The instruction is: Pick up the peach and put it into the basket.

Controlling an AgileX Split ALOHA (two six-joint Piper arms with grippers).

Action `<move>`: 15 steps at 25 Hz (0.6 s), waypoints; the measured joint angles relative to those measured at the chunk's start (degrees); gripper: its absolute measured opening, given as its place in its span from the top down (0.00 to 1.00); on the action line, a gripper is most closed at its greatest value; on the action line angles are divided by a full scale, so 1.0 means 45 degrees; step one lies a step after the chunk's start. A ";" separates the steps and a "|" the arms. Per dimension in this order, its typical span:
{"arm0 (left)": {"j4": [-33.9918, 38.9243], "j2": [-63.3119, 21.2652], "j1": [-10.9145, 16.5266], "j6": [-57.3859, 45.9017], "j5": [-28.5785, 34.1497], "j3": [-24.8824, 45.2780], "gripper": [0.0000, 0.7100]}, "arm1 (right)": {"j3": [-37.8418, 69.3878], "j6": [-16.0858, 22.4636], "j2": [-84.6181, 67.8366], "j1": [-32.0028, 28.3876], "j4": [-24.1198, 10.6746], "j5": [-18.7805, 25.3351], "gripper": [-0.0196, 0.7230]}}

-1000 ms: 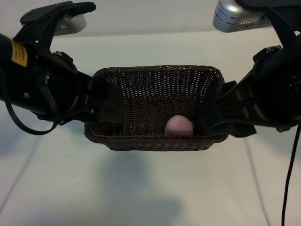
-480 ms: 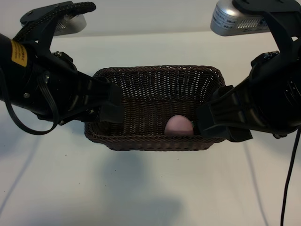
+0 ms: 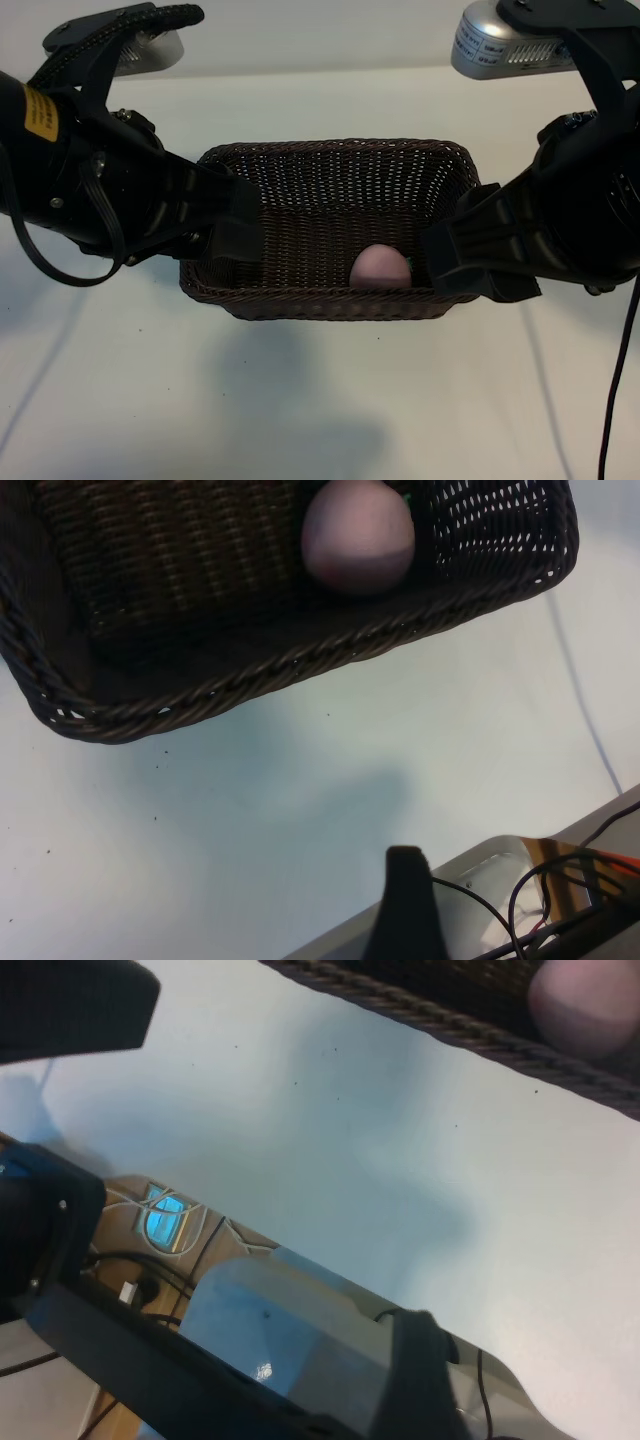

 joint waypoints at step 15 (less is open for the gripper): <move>0.0000 0.0000 0.0000 0.0000 0.0000 0.0000 0.25 | 0.0000 0.2496 0.0000 0.0000 -0.0512 0.0020 0.29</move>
